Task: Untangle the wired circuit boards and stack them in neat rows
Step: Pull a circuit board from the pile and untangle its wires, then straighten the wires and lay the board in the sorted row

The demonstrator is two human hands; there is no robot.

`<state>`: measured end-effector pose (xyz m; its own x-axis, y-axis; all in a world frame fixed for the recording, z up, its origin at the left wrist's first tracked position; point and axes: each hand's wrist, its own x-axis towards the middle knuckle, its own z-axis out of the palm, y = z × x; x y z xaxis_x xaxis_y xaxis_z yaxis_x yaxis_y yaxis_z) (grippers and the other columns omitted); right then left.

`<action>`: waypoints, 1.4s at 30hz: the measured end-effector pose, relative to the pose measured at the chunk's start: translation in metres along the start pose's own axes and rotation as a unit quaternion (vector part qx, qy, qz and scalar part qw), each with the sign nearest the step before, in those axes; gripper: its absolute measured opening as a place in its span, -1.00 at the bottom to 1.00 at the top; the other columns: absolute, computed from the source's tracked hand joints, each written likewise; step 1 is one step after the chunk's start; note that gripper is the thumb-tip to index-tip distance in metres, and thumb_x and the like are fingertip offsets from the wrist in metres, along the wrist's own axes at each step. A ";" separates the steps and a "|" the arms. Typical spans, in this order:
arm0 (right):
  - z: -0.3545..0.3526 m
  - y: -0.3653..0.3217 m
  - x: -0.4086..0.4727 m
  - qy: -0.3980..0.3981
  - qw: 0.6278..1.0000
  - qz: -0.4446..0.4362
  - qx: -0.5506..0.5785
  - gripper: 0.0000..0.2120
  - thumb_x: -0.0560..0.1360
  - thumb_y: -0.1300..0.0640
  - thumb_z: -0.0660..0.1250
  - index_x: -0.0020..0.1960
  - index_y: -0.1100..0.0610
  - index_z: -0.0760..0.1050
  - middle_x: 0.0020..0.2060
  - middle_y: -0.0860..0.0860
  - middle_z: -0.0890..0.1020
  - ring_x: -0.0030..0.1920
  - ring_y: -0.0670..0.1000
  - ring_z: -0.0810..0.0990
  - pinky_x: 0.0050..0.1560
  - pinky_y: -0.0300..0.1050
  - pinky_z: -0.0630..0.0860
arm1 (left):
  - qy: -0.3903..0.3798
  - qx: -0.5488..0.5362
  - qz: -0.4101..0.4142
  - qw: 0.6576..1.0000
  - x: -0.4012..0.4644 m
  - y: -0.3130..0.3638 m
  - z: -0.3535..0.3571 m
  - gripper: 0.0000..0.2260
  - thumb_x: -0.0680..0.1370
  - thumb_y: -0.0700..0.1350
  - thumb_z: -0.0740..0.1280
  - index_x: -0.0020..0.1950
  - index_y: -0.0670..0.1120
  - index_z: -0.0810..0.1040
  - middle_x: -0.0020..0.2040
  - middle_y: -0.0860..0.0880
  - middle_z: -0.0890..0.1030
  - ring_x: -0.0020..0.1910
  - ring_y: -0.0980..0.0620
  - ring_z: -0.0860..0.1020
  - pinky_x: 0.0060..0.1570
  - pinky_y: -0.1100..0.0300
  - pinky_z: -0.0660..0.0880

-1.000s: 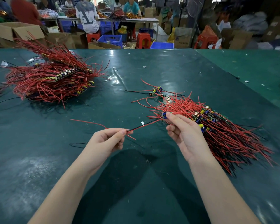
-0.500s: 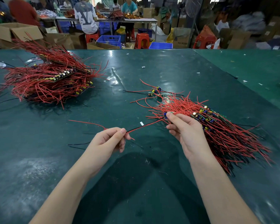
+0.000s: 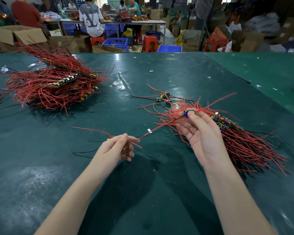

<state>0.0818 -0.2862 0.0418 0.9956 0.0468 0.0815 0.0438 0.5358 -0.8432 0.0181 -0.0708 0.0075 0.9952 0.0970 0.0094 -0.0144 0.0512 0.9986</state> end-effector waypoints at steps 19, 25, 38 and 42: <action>-0.041 -0.023 0.009 0.163 0.701 -0.207 -0.662 -0.87 0.47 0.14 0.38 0.02 0.05 0.58 -0.04 0.06 0.55 -0.15 -0.01 0.41 -0.15 -0.12 0.29 | 0.097 0.044 0.042 0.993 0.005 -0.001 -0.010 -0.71 0.65 -0.22 0.17 -0.12 -0.20 0.65 -0.36 -0.01 0.53 -0.36 0.06 0.51 -0.30 0.29 0.50; -0.043 -0.020 0.011 0.203 0.678 -0.160 -0.688 -0.84 0.46 0.19 0.36 0.04 0.07 0.60 -0.05 0.13 0.58 0.04 0.22 0.48 -0.04 -0.02 0.35 | 0.143 0.048 0.071 0.986 0.006 0.001 -0.018 -0.72 0.65 -0.18 0.17 -0.12 -0.18 0.64 -0.36 0.01 0.52 -0.37 0.09 0.50 -0.31 0.32 0.49; -0.044 -0.017 0.012 0.248 0.669 -0.156 -0.683 -0.74 0.46 0.13 0.36 0.14 0.10 0.60 0.07 0.19 0.60 0.15 0.28 0.44 0.15 0.07 0.33 | 0.256 0.127 0.053 0.957 0.009 0.001 -0.037 -0.76 0.59 -0.14 0.24 -0.19 0.03 0.65 -0.34 0.16 0.61 -0.35 0.27 0.55 -0.34 0.43 0.46; -0.032 -0.010 0.008 0.199 0.704 -0.225 -0.643 -0.77 0.47 0.18 0.36 0.11 0.10 0.61 0.03 0.11 0.61 0.13 0.18 0.47 0.21 -0.04 0.28 | 0.237 0.363 0.023 0.901 0.008 -0.004 -0.043 -0.95 0.51 0.00 0.35 -0.15 0.12 0.59 -0.17 0.12 0.59 -0.17 0.21 0.56 -0.13 0.18 0.44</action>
<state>0.0922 -0.3182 0.0341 0.7903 -0.2607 0.5546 0.1462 -0.7987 -0.5838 0.0222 -0.0279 0.0017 0.8399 0.5048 0.1993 0.1839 -0.6102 0.7706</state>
